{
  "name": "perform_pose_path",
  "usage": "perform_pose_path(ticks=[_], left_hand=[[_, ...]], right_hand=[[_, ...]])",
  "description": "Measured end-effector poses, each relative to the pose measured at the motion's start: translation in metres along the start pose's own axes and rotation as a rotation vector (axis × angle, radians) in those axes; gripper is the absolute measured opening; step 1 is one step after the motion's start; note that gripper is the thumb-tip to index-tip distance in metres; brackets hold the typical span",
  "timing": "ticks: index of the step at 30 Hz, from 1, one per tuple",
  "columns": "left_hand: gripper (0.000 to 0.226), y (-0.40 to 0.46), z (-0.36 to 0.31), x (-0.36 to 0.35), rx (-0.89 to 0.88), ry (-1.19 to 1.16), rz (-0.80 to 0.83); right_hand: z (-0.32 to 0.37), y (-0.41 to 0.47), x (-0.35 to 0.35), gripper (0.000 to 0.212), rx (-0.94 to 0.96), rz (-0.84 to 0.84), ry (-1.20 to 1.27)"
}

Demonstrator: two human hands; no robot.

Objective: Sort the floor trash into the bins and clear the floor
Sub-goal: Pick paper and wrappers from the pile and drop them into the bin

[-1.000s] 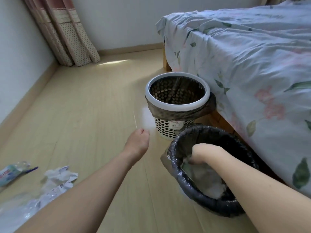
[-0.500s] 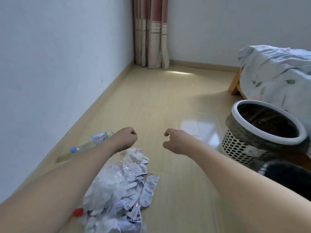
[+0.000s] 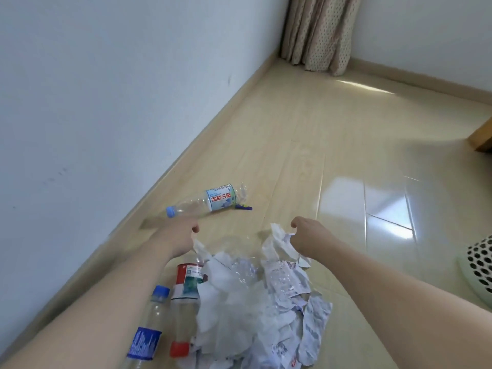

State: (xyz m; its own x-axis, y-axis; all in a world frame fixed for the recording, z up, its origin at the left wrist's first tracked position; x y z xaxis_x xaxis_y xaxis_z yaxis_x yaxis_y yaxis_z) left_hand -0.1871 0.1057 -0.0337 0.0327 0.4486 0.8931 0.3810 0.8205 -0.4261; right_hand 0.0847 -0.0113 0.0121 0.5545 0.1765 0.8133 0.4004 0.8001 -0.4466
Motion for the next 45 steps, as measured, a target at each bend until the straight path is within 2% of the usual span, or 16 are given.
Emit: perform_pose_path(ticks=[2,5,12,16,19,26,30,33,37,39,41,45], left_hand=[[0.041,0.010,-0.002,-0.022,-0.082,0.046,0.035],[0.010,0.023,-0.005,-0.036,-0.152,0.091,0.011],[0.018,0.055,0.010,-0.048,-0.088,-0.184,0.033],[0.015,0.060,0.012,-0.053,-0.054,-0.226,0.007],[0.011,0.059,0.012,-0.052,-0.033,-0.225,-0.005],[0.011,0.044,0.001,-0.045,0.098,-0.214,0.102],[0.023,0.026,-0.016,-0.041,0.092,-0.183,0.148],[0.016,0.008,-0.028,-0.012,0.058,-0.285,0.051],[0.011,-0.021,-0.041,0.066,0.039,-0.373,-0.199],[0.010,-0.043,-0.067,0.092,-0.040,-0.472,-0.217],[0.007,-0.069,-0.101,0.106,-0.154,-0.580,-0.152],[0.008,-0.119,-0.186,0.121,-0.334,-0.600,-0.040]], right_hand=[[-0.004,0.020,-0.004,0.039,-0.009,-0.019,0.000],[-0.007,0.044,-0.012,0.042,-0.009,-0.025,0.006],[-0.002,0.075,-0.047,0.043,0.028,-0.011,-0.035],[0.006,0.080,-0.056,0.024,0.083,-0.065,-0.169],[0.011,0.075,-0.050,0.019,0.104,-0.107,-0.172],[0.035,0.030,0.016,0.025,0.119,-0.143,0.270],[0.038,-0.004,0.055,0.021,0.082,-0.185,0.500],[0.033,-0.030,0.071,0.015,0.032,-0.186,0.692],[0.022,-0.073,0.092,0.009,0.003,-0.230,0.838],[0.008,-0.102,0.107,0.009,0.010,-0.256,0.881],[-0.007,-0.128,0.118,0.011,0.018,-0.267,0.883],[-0.059,-0.182,0.152,0.014,0.000,-0.305,0.829]])
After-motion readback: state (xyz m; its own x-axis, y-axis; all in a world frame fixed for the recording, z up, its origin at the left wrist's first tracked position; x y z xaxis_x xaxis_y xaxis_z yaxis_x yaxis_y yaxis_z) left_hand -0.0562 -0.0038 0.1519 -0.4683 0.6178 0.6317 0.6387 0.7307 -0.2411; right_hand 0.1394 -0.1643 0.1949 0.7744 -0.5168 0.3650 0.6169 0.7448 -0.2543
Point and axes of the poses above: each hand's wrist, its own y-axis towards the middle knuckle, its own x-axis out of the back of the hand, z = x × y, the point moved 8 cm from there along y, towards the middle knuckle, and after that the axes turned 13 degrees about y, right-handed, at the moved point
